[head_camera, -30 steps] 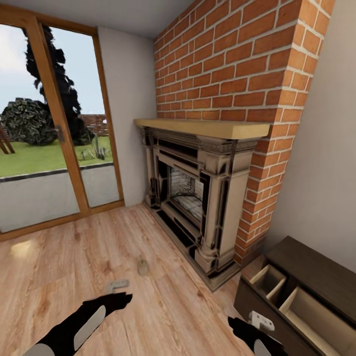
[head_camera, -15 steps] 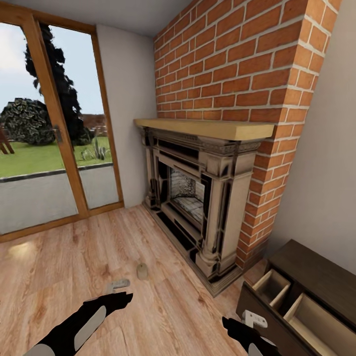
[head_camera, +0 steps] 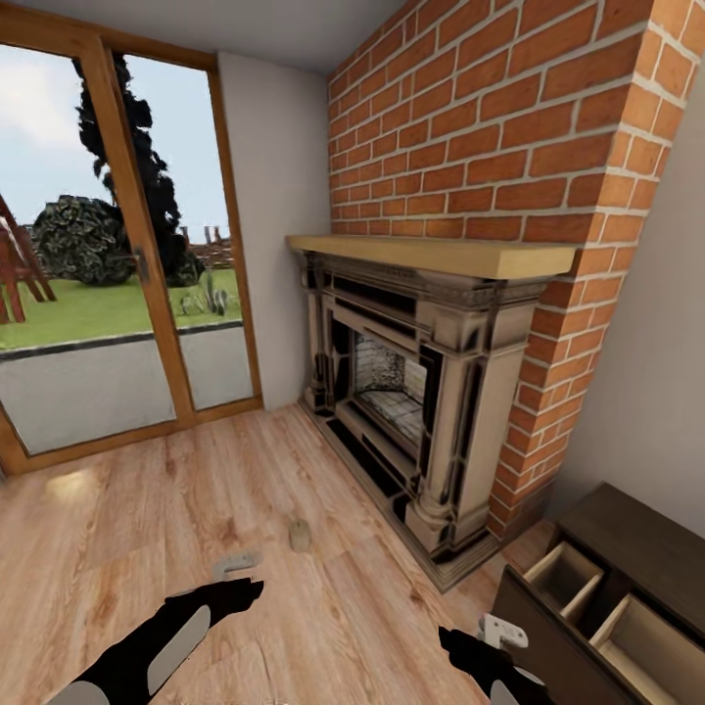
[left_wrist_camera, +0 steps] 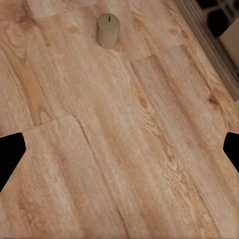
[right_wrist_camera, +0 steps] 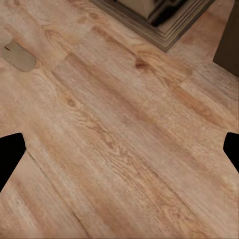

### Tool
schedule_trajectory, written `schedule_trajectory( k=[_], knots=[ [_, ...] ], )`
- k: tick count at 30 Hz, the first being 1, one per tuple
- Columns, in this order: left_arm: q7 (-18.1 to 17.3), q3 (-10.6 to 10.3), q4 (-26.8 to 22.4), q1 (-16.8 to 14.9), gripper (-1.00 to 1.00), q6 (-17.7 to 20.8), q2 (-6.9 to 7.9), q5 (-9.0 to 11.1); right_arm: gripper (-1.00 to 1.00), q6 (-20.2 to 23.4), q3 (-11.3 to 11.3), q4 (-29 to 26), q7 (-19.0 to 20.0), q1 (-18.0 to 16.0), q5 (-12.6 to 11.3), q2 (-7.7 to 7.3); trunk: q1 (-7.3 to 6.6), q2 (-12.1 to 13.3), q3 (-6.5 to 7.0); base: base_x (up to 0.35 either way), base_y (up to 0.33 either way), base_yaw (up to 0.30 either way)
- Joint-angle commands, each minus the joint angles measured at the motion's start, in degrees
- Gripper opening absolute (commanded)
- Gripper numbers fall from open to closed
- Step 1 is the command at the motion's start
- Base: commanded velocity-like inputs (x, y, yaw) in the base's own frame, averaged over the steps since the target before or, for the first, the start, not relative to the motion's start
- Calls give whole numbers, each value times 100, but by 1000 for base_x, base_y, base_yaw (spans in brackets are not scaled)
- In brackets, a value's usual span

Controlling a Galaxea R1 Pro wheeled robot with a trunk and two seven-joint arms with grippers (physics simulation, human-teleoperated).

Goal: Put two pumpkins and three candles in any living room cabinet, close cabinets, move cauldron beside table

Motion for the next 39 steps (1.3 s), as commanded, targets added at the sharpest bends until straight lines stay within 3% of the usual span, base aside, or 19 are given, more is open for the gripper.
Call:
schedule_trajectory(
  k=[1, 18, 23, 29, 39],
  knots=[
    [56, -42, -12, -8, 100, 7, 8, 60, 100, 15, 37, -18, -56, -3, -39, -9, 0, -5, -7, 0, 12, 260],
    [56, -54, 65, -11, 100, -56, -35, 57, 100, 13, 54, -18, -31, -3, -30, -10, 0, -5, -7, 0, 3, 215],
    [51, -53, 180, -15, 100, -110, -103, 57, 100, 9, 249, -19, -37, -3, -28, -14, 0, -5, -7, 40, 0, 12],
    [48, -45, 239, -16, 100, -170, -121, 66, 100, 3, 309, -19, -40, 5, -31, -20, 0, -5, -6, 193, 0, 49],
    [47, -41, 251, -16, 100, -186, -124, 76, 100, 4, 331, -11, -43, 5, -30, -17, 0, -5, -6, 289, 1, 248]
  ],
)
